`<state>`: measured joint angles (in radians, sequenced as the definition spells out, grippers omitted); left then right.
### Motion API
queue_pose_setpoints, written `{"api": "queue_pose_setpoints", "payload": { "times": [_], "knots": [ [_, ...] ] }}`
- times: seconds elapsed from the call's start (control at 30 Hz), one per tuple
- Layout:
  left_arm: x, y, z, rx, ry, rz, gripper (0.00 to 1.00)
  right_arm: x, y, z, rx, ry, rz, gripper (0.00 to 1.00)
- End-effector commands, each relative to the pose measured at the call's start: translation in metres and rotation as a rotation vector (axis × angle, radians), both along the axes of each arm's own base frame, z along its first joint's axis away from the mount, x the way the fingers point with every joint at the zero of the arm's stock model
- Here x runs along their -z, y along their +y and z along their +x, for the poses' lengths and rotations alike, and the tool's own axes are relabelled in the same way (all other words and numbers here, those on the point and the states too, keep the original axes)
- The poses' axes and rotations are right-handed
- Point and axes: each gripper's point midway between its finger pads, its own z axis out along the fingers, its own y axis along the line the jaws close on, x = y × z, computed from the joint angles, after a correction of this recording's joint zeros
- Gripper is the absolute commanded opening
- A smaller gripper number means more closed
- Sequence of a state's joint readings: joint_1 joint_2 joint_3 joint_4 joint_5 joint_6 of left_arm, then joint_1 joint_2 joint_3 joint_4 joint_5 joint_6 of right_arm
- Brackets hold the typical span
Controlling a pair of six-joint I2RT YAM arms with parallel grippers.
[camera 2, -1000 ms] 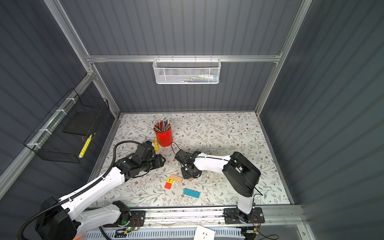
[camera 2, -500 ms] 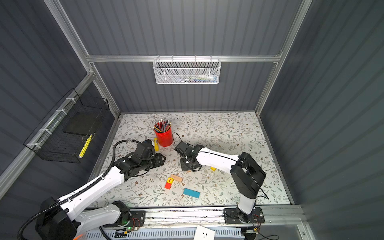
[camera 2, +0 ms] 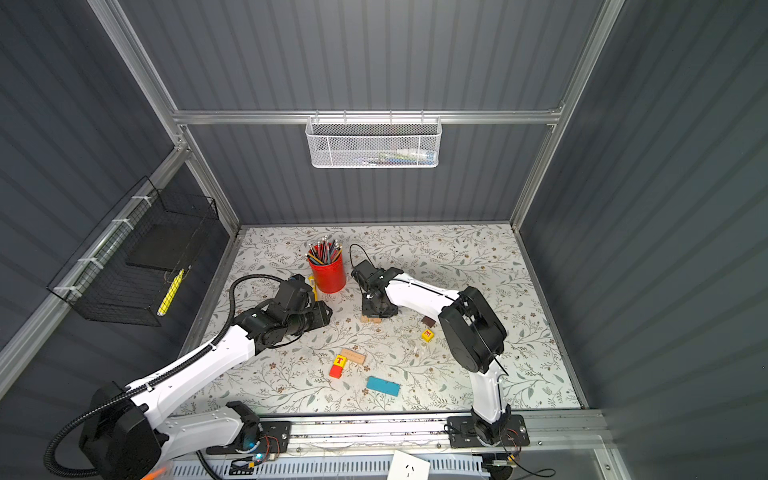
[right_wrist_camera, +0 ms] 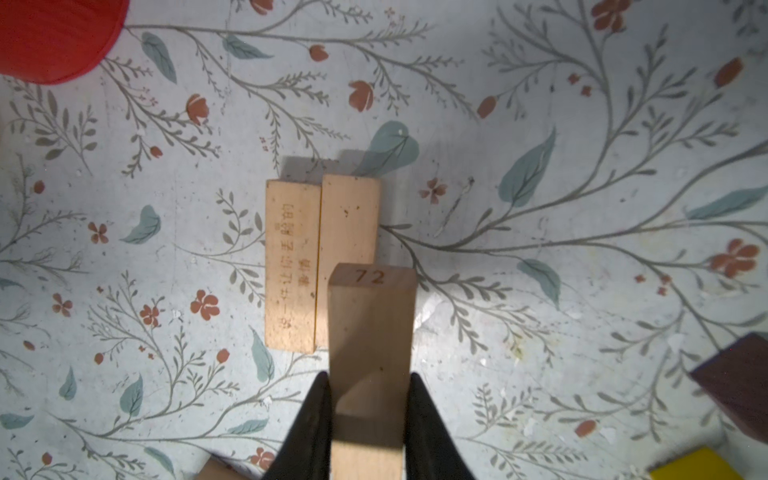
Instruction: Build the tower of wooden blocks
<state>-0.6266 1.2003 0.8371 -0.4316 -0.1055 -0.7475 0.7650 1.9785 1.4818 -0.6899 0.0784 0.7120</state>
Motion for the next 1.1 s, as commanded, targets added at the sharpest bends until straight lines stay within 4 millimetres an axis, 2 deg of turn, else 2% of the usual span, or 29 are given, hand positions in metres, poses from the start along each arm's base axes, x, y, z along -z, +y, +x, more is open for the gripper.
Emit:
{"api": "queue_pose_setpoints", "payload": {
  "times": [0.0,0.3,1.07],
  "knots": [
    [-0.012,-0.002,0.011,-0.020,-0.033,-0.017,0.55,0.000,0.000,0.007,0.023,0.012,-0.015,0.16],
    [-0.006,0.001,0.013,-0.038,-0.025,-0.013,0.55,0.008,0.003,0.021,0.041,0.018,-0.031,0.17],
    [-0.001,0.001,0.014,-0.041,-0.012,-0.006,0.56,0.024,0.011,0.022,0.054,0.065,-0.020,0.19]
  ]
}}
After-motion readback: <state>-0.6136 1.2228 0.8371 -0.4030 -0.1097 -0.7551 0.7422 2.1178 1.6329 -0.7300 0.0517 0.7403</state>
